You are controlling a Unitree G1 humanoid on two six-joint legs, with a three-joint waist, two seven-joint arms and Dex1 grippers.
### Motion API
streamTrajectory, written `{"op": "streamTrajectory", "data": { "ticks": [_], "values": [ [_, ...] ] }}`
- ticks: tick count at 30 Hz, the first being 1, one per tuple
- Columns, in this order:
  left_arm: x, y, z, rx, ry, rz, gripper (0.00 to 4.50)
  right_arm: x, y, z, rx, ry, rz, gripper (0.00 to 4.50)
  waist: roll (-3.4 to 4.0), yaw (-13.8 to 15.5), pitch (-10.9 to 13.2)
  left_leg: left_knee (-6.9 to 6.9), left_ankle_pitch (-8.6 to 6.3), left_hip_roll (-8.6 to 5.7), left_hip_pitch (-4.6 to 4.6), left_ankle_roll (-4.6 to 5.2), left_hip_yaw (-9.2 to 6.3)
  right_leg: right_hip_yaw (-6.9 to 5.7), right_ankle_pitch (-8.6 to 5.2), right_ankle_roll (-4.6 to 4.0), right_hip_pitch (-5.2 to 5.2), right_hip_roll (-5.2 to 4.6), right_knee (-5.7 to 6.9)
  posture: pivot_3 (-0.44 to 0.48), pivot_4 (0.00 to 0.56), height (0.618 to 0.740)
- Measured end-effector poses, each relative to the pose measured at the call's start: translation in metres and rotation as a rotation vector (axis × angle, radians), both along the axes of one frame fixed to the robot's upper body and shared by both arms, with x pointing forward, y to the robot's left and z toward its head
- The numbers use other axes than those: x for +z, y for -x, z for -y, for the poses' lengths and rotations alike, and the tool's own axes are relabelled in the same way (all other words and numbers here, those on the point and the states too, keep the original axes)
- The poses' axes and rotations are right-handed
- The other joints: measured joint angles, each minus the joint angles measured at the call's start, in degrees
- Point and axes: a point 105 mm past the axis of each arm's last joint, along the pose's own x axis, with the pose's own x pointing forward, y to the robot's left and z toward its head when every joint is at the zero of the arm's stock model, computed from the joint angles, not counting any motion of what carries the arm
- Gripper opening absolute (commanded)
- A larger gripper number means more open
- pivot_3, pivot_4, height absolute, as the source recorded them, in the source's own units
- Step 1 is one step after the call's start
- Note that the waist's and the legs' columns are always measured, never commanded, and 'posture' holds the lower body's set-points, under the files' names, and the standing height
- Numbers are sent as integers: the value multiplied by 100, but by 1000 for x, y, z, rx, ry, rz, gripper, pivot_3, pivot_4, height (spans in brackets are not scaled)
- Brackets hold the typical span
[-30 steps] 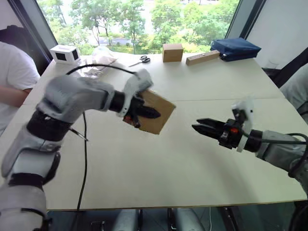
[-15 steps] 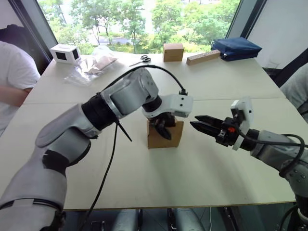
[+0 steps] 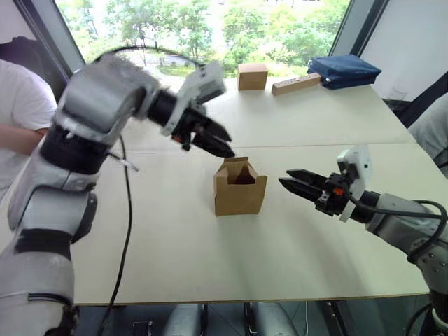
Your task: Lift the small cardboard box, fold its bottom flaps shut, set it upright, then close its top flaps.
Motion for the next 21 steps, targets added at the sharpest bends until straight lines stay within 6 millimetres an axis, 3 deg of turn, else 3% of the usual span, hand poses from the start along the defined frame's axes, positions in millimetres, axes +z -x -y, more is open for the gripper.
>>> {"op": "streamTrajectory", "data": {
  "ticks": [2, 4, 7, 10, 12, 15, 18, 21],
  "values": [
    [-14, -4, -16, 85, 51, -27, 106, -2, -9, 4, -34, 33, 11, 760, -1, -3, 1, 1, 1, 0, 0, -1, 0, 0, 0, 0, 0, -2, 2, 0, 150, 740],
    [-23, -6, -23, 137, 77, -30, 0, -6, -16, 5, -53, 67, 14, 61, -5, 14, 3, 1, 2, 0, -1, -4, -5, -1, 0, 0, -1, -1, 1, 0, 150, 740],
    [-44, -12, -39, 255, 122, -2, 0, -14, -27, -2, -58, 107, 25, 61, 3, 14, -5, 1, 2, -2, 10, -4, 4, 5, 0, 0, 1, -10, 15, 0, 150, 740],
    [-92, -15, -50, 374, 118, -75, 0, -33, -35, -11, -47, 156, -13, 61, -2, 11, -2, 1, 4, -2, 7, -7, 2, 5, 1, -1, -6, -8, 19, 0, 150, 740],
    [-113, -13, -54, 410, 105, -84, 0, -46, -39, -15, -39, 185, -43, 61, -4, 27, -1, 2, 6, -3, 0, -11, 2, 5, 1, -1, -11, -9, 20, 0, 150, 740],
    [-129, -13, -49, 446, 115, -66, 0, -64, -46, -19, -34, 259, -72, 61, -1, 54, -4, 4, 5, -7, 2, -11, 3, 5, 1, -1, -9, -15, 18, 0, 150, 740],
    [-154, -6, -32, 456, 137, -113, 0, -84, -44, -30, 18, 282, -123, 61, -2, 56, -4, 3, 5, -8, 3, -10, 5, 6, 1, -1, -10, -16, 21, 0, 150, 740],
    [-155, -5, -25, 456, 157, -112, 0, -91, -40, -38, 61, 290, -139, 61, -2, 44, -4, 3, 6, -8, 3, -12, 5, 6, 2, -1, -12, -16, 24, 0, 150, 740]
  ]
}}
